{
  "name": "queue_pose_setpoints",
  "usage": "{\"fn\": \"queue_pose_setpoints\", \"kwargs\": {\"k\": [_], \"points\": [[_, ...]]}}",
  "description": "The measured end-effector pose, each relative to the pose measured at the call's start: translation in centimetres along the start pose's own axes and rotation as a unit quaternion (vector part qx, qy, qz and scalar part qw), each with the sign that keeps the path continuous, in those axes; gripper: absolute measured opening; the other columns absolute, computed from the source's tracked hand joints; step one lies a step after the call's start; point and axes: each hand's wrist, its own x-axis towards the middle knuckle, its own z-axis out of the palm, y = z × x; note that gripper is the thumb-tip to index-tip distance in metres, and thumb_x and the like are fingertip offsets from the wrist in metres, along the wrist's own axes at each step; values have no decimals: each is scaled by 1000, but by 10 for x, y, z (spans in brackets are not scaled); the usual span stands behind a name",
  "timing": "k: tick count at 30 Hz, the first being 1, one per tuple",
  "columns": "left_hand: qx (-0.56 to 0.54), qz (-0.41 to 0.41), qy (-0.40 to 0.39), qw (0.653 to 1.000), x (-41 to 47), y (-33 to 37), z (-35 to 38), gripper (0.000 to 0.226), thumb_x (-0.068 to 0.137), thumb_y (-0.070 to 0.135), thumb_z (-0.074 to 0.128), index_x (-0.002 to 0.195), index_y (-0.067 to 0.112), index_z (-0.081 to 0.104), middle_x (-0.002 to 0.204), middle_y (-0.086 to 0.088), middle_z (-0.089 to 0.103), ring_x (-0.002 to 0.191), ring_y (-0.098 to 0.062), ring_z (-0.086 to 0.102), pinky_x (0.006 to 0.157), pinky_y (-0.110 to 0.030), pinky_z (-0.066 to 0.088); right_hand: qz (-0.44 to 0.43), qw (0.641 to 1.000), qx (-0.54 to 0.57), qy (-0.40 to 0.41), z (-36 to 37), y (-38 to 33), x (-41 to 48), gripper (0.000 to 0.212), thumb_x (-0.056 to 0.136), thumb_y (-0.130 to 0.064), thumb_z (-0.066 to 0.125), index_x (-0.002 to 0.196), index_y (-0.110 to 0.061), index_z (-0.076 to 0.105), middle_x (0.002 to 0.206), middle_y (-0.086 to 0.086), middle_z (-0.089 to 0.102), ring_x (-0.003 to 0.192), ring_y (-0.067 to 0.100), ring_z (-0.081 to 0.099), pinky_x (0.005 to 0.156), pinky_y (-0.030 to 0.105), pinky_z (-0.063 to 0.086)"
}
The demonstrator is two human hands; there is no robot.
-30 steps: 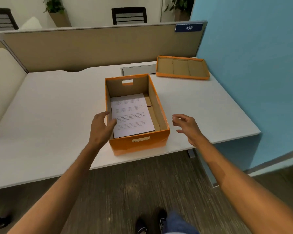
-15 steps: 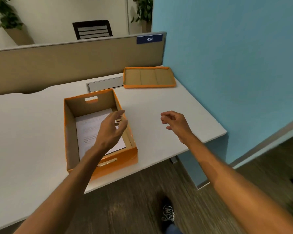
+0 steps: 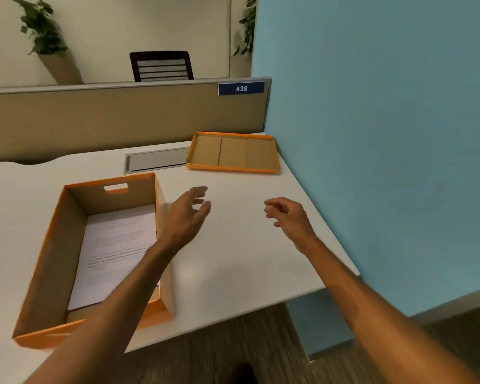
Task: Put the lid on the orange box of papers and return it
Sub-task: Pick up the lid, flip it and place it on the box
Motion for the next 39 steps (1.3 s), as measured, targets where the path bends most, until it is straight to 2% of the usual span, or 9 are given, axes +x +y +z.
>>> {"fn": "queue_pose_setpoints", "kwargs": {"k": [5, 9, 15, 21, 25, 29, 33, 35, 39], "points": [[-2, -34, 17, 999, 18, 2, 29, 43, 98, 23, 55, 139, 11, 51, 138, -6, 59, 120, -18, 59, 75, -6, 42, 1, 1000, -1, -8, -15, 9, 34, 20, 91, -23, 63, 109, -20, 71, 96, 2, 74, 93, 19, 69, 81, 38, 57], [-33, -53, 20, 998, 39, -4, 45, 44, 97, 19, 56, 139, 10, 50, 139, -10, 57, 121, -22, 58, 90, -29, 50, 4, 1000, -7, -9, -17, 16, 63, 20, 92, -23, 63, 111, -20, 70, 96, -1, 74, 94, 18, 69, 79, 34, 58], [-14, -64, 20, 998, 85, -28, 56, 48, 96, 23, 58, 141, 12, 48, 145, -11, 50, 127, -24, 53, 95, -33, 48, 26, 999, -23, -3, -11, 28, 112, 31, 92, -24, 63, 122, -19, 68, 116, 1, 70, 107, 16, 64, 96, 39, 54], [14, -109, 13, 994, 152, -61, 59, 54, 94, 27, 60, 143, 12, 45, 147, -12, 48, 129, -28, 52, 102, -45, 48, 55, 998, -42, 10, -4, 40, 170, 32, 92, -24, 64, 123, -18, 67, 118, 1, 69, 108, 17, 64, 98, 41, 52], [21, -147, 2, 989, 202, -87, 65, 64, 94, 35, 60, 148, 11, 35, 153, -14, 41, 136, -31, 45, 108, -49, 42, 76, 994, -79, 25, 3, 45, 215, 35, 91, -26, 64, 125, -20, 65, 119, 5, 68, 105, 18, 63, 93, 36, 52], [9, -183, -8, 983, 255, -120, 71, 86, 92, 43, 61, 157, 14, 12, 161, -15, 24, 145, -34, 30, 113, -49, 32, 112, 986, -108, 68, 8, 58, 266, 39, 90, -29, 65, 128, -19, 60, 124, 5, 63, 97, 17, 58, 80, 28, 42], [21, -223, -21, 974, 298, -154, 74, 101, 89, 40, 67, 157, 16, -4, 165, -13, 9, 149, -36, 18, 115, -54, 27, 158, 977, -106, 96, 11, 76, 309, 60, 90, -28, 67, 144, -16, 44, 140, 12, 52, 122, 29, 54, 96, 38, 46], [43, -234, -39, 971, 313, -170, 74, 102, 89, 39, 68, 157, 13, -4, 164, -14, 9, 149, -37, 16, 115, -55, 26, 186, 972, -93, 110, 11, 84, 325, 71, 89, -26, 69, 150, -16, 35, 147, 14, 45, 131, 33, 48, 105, 46, 44], [32, -273, -57, 960, 338, -189, 74, 98, 86, 36, 72, 155, 8, 8, 158, -18, 21, 143, -40, 27, 112, -57, 34, 224, 966, -60, 117, 9, 94, 349, 78, 87, -25, 71, 152, -13, 29, 149, 16, 45, 128, 34, 52, 104, 51, 45]]}}
